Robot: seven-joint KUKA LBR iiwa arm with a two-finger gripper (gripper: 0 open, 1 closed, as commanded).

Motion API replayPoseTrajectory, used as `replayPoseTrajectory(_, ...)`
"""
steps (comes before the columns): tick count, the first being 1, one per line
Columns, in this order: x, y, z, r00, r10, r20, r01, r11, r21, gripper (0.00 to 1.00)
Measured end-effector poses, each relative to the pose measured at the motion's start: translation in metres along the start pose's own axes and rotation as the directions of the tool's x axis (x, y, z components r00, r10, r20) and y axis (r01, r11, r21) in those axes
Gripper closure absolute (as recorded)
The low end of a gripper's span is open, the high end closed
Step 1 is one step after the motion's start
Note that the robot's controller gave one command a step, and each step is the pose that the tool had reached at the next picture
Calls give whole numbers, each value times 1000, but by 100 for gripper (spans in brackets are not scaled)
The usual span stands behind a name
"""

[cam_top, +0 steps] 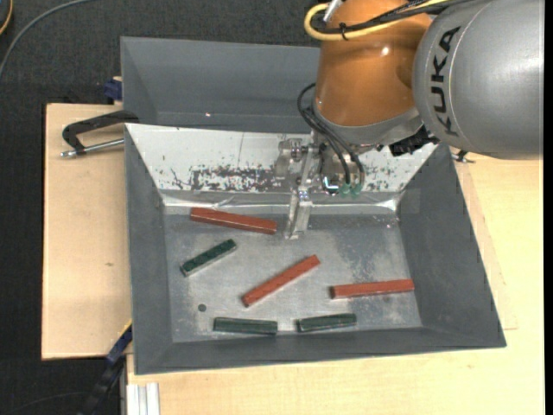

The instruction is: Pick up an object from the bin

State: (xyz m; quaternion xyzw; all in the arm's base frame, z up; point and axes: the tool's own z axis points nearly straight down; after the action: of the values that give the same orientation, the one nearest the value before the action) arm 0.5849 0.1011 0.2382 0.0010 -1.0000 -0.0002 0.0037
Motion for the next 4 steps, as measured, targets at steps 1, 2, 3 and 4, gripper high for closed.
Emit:
replayPoseTrajectory(1, 50, -37, 107, 999, 43, -3, -43, 999, 1, 0)
replayPoseTrajectory(2, 55, -37, 172, 1000, -22, 0, 22, 1000, 0, 0)
replayPoseTrajectory(3, 52, -37, 168, 1000, -21, 7, 21, 1000, -1, 100)
replayPoseTrajectory(4, 52, -37, 168, 1000, -21, 7, 21, 1000, -1, 0)
